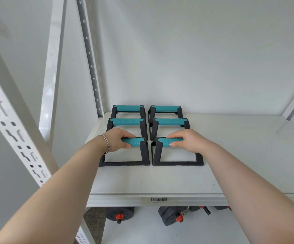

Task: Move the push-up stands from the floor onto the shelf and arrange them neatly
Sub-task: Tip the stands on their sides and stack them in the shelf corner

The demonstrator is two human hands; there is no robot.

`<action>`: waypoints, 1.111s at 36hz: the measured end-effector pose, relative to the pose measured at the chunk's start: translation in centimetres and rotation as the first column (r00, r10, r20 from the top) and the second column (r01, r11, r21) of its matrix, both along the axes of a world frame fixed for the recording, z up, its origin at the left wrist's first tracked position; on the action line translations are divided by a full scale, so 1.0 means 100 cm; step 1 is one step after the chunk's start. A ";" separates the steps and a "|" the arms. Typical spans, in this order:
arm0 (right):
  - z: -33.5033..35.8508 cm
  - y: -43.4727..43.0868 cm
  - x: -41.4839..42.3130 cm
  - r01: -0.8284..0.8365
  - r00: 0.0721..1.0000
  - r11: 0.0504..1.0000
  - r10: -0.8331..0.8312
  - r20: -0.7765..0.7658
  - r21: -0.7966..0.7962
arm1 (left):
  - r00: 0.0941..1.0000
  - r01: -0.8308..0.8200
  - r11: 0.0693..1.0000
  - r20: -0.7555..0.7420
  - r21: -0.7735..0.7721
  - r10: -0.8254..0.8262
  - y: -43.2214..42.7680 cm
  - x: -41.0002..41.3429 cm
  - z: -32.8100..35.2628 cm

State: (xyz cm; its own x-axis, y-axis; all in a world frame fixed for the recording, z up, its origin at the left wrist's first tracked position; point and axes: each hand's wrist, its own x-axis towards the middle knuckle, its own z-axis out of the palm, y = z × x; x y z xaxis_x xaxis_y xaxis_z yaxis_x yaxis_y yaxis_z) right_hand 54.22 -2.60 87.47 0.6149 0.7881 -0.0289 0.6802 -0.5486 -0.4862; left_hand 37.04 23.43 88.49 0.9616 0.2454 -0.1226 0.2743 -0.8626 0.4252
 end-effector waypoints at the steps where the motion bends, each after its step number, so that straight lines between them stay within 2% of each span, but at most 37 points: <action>1: 0.000 0.000 0.001 -0.001 1.000 1.000 0.001 -0.003 -0.001 | 1.000 0.001 1.000 -0.001 -0.002 -0.001 0.000 0.000 0.000; 17: -0.002 0.002 0.002 0.022 0.999 0.999 -0.022 -0.039 0.023 | 1.000 0.021 1.000 0.018 0.020 -0.021 0.000 0.002 -0.003; 27: -0.007 0.011 -0.009 0.063 0.997 0.996 -0.066 0.050 0.059 | 0.995 -0.023 0.998 0.093 0.053 0.018 -0.002 0.003 -0.007; 40: -0.008 0.008 -0.008 0.051 0.998 0.994 -0.053 0.019 0.094 | 0.995 -0.028 0.998 0.095 0.060 0.022 -0.001 0.005 -0.012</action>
